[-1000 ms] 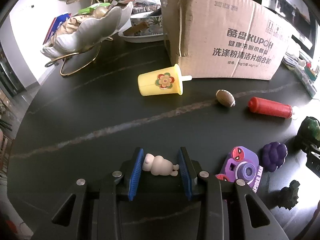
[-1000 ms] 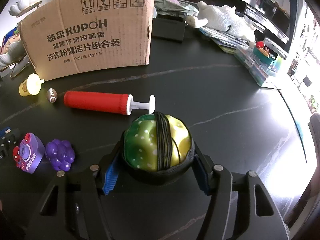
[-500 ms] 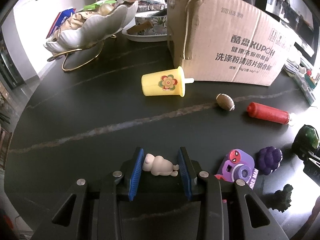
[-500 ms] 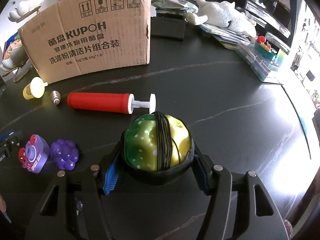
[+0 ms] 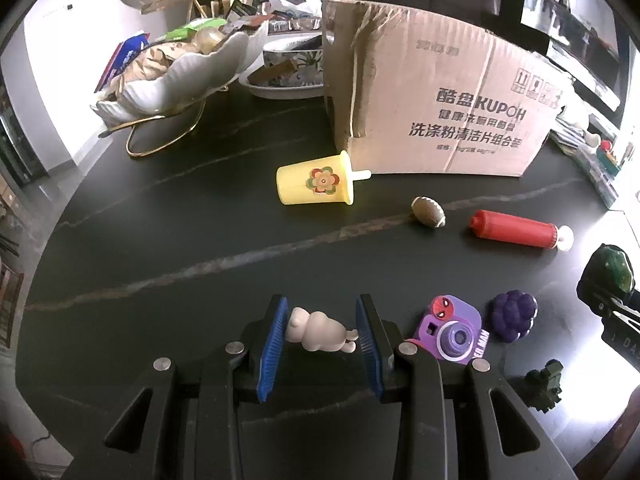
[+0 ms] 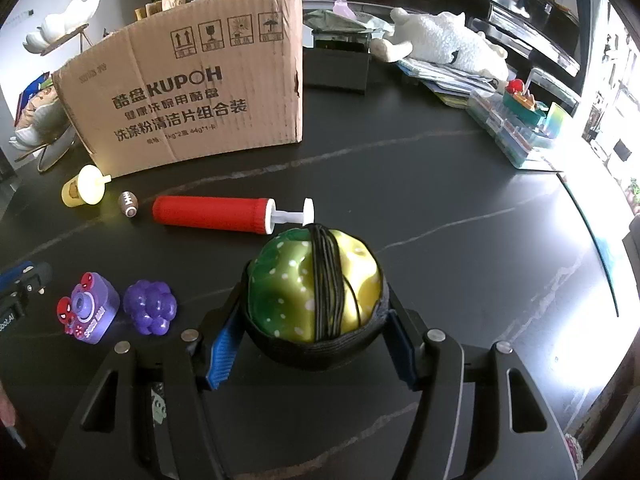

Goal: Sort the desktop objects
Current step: 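Lift the white figurine with the left tool while the right tool lifts the green ball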

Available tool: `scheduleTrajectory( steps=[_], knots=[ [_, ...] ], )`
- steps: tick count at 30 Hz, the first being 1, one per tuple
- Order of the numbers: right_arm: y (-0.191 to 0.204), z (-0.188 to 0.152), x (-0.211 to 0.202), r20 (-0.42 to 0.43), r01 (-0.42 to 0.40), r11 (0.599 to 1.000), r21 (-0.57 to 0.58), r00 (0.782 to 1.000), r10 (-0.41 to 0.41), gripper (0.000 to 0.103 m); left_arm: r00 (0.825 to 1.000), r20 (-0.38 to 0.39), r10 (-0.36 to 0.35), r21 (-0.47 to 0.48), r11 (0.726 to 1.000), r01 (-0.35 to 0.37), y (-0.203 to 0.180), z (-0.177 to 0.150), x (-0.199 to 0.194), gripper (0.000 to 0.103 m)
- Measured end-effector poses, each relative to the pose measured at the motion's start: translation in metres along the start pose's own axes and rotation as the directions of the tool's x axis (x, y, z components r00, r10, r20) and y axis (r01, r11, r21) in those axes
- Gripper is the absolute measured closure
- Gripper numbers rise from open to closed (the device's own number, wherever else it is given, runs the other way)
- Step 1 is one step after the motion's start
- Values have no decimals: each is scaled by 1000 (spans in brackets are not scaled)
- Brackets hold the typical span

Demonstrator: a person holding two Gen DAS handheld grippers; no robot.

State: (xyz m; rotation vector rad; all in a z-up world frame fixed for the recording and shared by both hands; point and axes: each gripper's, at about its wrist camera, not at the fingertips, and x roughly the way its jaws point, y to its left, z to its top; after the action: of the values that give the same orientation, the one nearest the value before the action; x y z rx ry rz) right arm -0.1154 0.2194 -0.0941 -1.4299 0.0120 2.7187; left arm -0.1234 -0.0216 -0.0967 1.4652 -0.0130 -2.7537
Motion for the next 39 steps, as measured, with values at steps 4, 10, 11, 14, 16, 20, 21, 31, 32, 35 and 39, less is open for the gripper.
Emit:
scheduleTrajectory(
  steps=[4,10,11,14,16,20,21,31,32,35,39],
  knots=[
    [1,-1,-7,7,-4,1000,-3,1000,4,43,1000,5,1,-3,1000,-1,0,-2,-7,71],
    [1,-1,-15,18,-7,1000,-6,1000,7,43,1000,12,0,-4,1000,0,2,-4,-14,71],
    [1,-1,-16,19,-6,1000,-6,1000,7,43,1000,13,1,-4,1000,-1,2,-4,-15,71],
    [1,-1,-20,24,-8,1000,-6,1000,9,43,1000,16,1,-5,1000,-1,2,-5,-17,71],
    [2,-1,-22,28,-10,1000,-7,1000,10,43,1000,19,-4,-6,1000,4,2,-5,-20,71],
    [3,-2,-29,38,-17,1000,-10,999,18,43,1000,30,-5,-4,1000,5,2,-5,-26,71],
    [3,-2,-30,40,-19,1000,-11,999,19,43,999,33,-4,-3,1000,4,1,-5,-28,71],
    [3,-5,-45,58,-37,999,-11,998,37,43,999,43,-8,-2,1000,8,0,-9,-42,71],
    [3,-5,-46,60,-38,999,-11,997,38,43,999,46,-9,-2,1000,9,0,-9,-44,71],
    [4,-6,-50,64,-42,999,-13,997,42,43,999,53,-13,-3,1000,13,0,-10,-48,71],
    [5,-7,-55,69,-51,999,-15,996,52,43,998,63,-18,-4,1000,19,-1,-10,-55,71]
  ],
)
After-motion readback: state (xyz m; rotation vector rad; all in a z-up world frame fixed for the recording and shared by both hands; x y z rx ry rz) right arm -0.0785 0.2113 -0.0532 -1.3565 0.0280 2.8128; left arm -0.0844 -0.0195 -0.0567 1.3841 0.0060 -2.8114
